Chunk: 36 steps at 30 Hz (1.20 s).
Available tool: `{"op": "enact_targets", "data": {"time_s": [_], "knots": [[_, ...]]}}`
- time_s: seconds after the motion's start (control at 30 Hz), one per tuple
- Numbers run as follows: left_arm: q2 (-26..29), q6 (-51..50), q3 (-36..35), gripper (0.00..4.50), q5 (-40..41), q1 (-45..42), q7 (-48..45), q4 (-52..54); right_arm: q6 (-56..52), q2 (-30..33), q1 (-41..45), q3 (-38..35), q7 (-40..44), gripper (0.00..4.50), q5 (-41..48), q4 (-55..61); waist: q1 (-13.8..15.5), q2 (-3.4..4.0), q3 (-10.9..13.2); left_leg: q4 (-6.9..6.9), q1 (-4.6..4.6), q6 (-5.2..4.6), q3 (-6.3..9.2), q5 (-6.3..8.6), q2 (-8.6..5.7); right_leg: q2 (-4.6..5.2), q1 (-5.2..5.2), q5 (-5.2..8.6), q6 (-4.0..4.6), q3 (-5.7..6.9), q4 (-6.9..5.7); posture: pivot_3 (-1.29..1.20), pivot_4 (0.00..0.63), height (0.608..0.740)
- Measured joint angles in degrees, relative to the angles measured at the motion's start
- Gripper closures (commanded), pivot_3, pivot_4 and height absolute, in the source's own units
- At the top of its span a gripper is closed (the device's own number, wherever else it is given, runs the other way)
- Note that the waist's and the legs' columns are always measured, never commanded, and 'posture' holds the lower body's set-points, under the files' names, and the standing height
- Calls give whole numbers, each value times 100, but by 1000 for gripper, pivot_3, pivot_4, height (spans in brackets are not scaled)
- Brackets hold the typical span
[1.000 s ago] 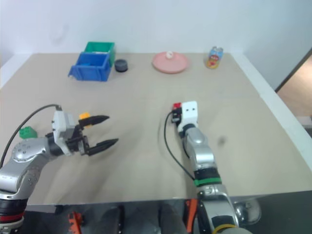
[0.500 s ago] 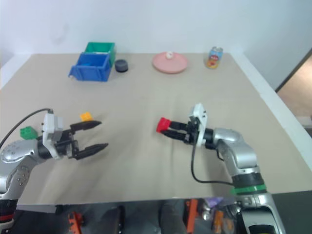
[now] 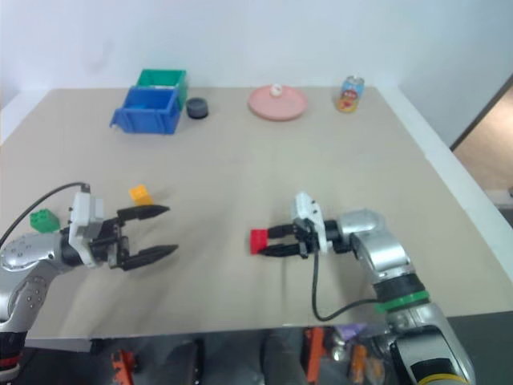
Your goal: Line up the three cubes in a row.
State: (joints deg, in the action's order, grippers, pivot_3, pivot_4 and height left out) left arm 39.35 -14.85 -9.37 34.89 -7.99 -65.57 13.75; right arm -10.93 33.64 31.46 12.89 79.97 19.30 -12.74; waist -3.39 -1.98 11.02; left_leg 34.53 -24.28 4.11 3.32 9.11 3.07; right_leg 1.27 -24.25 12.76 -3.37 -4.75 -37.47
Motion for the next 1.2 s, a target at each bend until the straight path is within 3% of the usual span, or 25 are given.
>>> {"op": "enact_targets", "data": {"time_s": [0.3,0.63,1.2], "knots": [[12,-7,-2,0,3,-2,3,41,264,-28,-32,-33,-11,3294,-57,-75,2,0,0,0,0,0,0,0,0,0,1,0,0,0,0,0,150,736],[27,-7,-28,0,2,0,-2,37,384,475,-178,-428,141,3294,-46,-163,-1,0,0,0,3,0,0,0,1,-2,2,-1,0,0,-1,0,150,736],[167,-66,-173,0,57,-35,4,28,535,262,-519,-352,195,3294,-144,-38,3,0,0,2,4,0,-1,0,-1,1,4,-2,-1,-1,-1,0,150,736]]}}
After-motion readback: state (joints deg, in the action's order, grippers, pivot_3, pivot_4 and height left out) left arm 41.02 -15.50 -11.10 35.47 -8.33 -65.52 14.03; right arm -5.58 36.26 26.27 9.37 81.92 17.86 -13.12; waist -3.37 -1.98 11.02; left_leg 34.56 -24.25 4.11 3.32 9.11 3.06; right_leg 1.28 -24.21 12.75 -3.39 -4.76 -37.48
